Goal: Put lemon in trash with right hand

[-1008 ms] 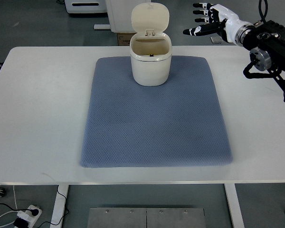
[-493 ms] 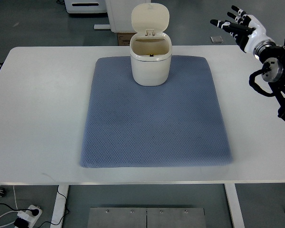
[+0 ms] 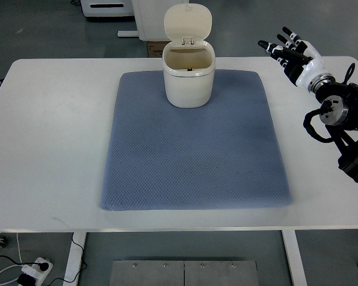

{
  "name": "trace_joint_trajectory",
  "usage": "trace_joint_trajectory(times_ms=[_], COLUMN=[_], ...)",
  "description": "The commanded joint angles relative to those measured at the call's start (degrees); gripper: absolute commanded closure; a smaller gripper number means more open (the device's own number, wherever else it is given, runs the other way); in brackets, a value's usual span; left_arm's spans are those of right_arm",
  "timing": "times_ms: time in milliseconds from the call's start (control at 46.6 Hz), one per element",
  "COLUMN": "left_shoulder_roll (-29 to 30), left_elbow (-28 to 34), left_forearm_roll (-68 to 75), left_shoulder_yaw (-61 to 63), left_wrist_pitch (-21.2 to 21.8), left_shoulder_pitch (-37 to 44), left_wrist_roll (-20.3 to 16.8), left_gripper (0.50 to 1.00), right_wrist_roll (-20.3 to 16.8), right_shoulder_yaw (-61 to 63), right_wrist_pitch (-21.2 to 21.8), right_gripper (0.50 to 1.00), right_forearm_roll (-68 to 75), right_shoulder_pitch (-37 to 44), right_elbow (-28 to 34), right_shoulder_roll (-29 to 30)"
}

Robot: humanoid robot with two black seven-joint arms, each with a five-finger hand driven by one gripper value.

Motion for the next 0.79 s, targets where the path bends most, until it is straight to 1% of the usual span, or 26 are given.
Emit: trace_joint_trajectory(times_ms=[0, 86, 172, 300, 429, 665, 772], left_shoulder_roll=[0.0, 0.0, 0.0, 0.0, 0.0, 0.0, 0.0], left_elbow=[0.0, 0.0, 0.0, 0.0, 0.0, 0.0, 0.0], left_forearm_roll=[0.0, 0.0, 0.0, 0.0, 0.0, 0.0, 0.0], left_shoulder_yaw=[0.0, 0.0, 0.0, 0.0, 0.0, 0.0, 0.0], left_wrist_pitch=[0.0, 0.0, 0.0, 0.0, 0.0, 0.0, 0.0], left_shoulder_pitch=[0.0, 0.0, 0.0, 0.0, 0.0, 0.0, 0.0], left_wrist_roll=[0.0, 0.0, 0.0, 0.0, 0.0, 0.0, 0.0], left_gripper=[0.500, 0.500, 0.500, 0.500, 0.500, 0.500, 0.500], right_wrist_roll=[0.1, 1.0, 2.7, 4.1, 7.7, 11.5, 12.9], right_shoulder_yaw=[1.4, 3.5, 6.5, 9.0, 11.0, 11.6, 12.0], right_wrist_pitch=[0.1, 0.3, 0.4, 0.4, 0.3, 0.0, 0.0], right_gripper=[0.500, 0.500, 0.500, 0.500, 0.500, 0.500, 0.500], right_forearm_roll=[0.0, 0.0, -0.1, -0.1, -0.1, -0.6, -0.6], right_shoulder_pitch=[-1.2, -3.3, -5.6, -7.9, -9.4, -13.8, -15.6], right_elbow=[0.1, 0.6, 3.0, 5.3, 5.8, 8.2, 8.4], right_shoulder_roll=[1.0, 2.7, 3.3, 4.1, 5.7, 7.2, 7.7])
